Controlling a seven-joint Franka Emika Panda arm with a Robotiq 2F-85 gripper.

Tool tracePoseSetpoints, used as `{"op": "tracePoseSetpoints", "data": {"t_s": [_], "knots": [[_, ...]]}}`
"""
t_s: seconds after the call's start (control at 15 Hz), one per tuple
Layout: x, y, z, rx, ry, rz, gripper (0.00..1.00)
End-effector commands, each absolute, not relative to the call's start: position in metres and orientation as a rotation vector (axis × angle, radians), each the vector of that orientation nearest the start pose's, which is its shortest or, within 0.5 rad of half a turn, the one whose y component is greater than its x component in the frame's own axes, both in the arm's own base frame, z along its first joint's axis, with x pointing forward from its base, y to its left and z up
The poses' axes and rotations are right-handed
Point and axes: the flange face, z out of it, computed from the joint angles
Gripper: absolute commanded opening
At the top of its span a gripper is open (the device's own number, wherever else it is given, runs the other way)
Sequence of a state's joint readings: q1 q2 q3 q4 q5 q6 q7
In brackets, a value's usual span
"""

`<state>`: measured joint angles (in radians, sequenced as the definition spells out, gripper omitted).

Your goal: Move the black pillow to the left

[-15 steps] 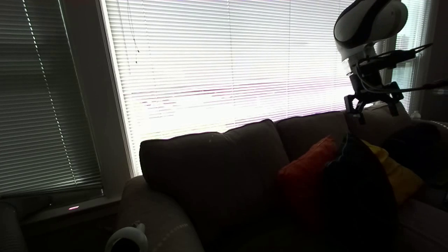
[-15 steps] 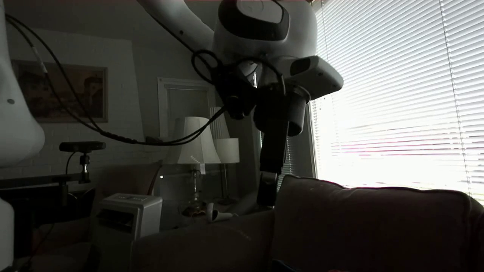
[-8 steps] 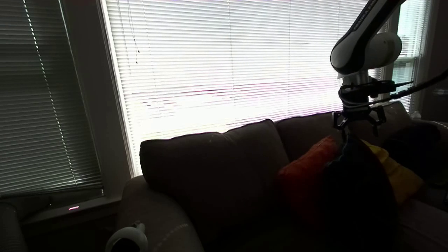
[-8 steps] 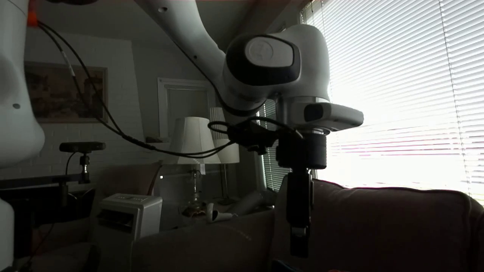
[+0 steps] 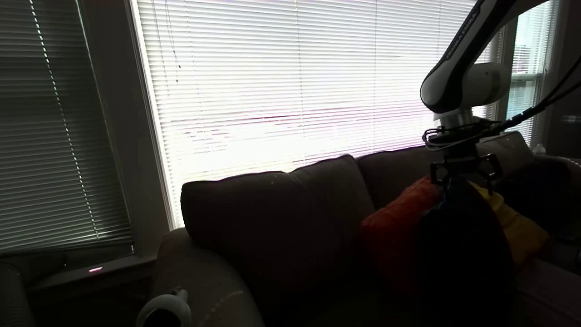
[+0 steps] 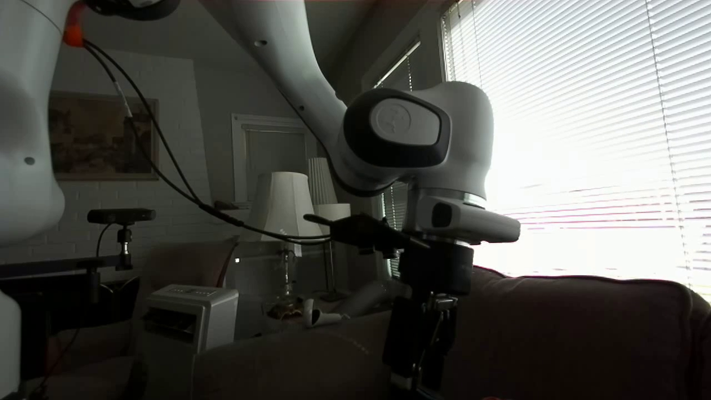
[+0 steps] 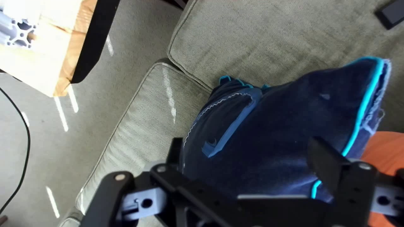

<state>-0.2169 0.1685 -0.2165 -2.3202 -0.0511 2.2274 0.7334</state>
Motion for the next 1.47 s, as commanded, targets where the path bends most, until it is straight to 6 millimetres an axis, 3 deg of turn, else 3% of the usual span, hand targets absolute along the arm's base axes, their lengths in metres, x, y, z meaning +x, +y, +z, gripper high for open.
{"op": "tracePoseSetpoints", "data": {"t_s": [0.0, 0.27, 0.53, 0.8, 1.4], "knots": [[0.445, -0.209, 0.252, -2.724, 1.727, 0.403, 1.00], [0.455, -0.207, 0.247, -2.694, 1.807, 0.350, 1.00], [0.493, -0.190, 0.240, -2.619, 1.956, 0.185, 1.00], [0.518, -0.170, 0.217, -2.607, 2.056, 0.214, 1.00], [0.527, -0.170, 0.171, -2.618, 2.193, 0.281, 1.00]]}}
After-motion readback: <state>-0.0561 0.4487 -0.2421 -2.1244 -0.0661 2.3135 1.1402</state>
